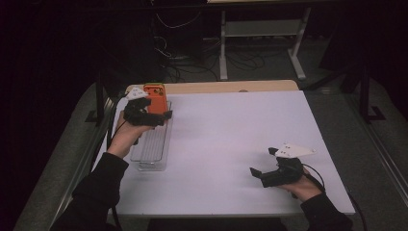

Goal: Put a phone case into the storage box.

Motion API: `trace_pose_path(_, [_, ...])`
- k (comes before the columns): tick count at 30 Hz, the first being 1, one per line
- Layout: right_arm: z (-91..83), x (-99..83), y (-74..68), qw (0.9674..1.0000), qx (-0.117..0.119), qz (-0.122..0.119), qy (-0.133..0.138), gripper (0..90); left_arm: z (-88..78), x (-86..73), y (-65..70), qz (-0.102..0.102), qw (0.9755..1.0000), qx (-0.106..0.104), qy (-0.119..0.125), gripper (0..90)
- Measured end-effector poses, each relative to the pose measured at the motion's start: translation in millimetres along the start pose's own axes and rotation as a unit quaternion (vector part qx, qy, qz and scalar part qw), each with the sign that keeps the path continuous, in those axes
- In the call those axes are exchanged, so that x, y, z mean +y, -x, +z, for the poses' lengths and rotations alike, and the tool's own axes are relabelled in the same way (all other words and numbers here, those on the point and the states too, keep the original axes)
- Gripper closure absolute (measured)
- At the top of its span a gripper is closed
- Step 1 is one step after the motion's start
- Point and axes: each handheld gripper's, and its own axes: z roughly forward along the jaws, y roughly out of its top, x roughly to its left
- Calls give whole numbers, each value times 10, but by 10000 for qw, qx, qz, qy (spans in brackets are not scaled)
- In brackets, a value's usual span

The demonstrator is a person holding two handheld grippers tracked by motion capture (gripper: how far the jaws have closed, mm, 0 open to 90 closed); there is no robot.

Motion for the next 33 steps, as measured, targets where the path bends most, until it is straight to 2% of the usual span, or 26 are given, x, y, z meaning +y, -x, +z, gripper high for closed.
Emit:
trace_pose_path(2, [-11,7,-3,10000,-10,-12,3,0,-62,-55,94,17,9996,-274,10,0])
trace_pose_path(3, [-14,10,-9,10000,4,12,11,0,-100,-90,134,138,9991,-392,5,0])
trace_pose_path(9, [-24,22,-20,9999,56,-70,45,0,-201,-320,308,359,9967,-721,-66,0])
trace_pose_path(12, [-34,31,-26,9999,85,-79,76,0,-228,-446,359,411,9959,-797,-76,0])
trace_pose_path(16, [-49,43,-32,9998,128,-97,91,0,-278,-580,401,366,9956,-864,40,0])
trace_pose_path(18, [-54,52,-35,9997,167,-104,129,0,-314,-645,427,279,9952,-934,97,0])
trace_pose_path(22, [-68,67,-46,9995,218,-142,179,0,-351,-770,460,264,9948,-966,187,0])
trace_pose_path(25, [-88,81,-53,9994,236,-158,215,0,-353,-856,480,270,9941,-1044,125,0])
trace_pose_path(28, [-110,97,-50,9991,251,-163,310,0,-346,-896,491,434,9936,-1041,-31,0])
trace_pose_path(33, [-110,99,-48,9990,261,-168,311,0,-308,-944,499,439,9926,-1120,-158,0])
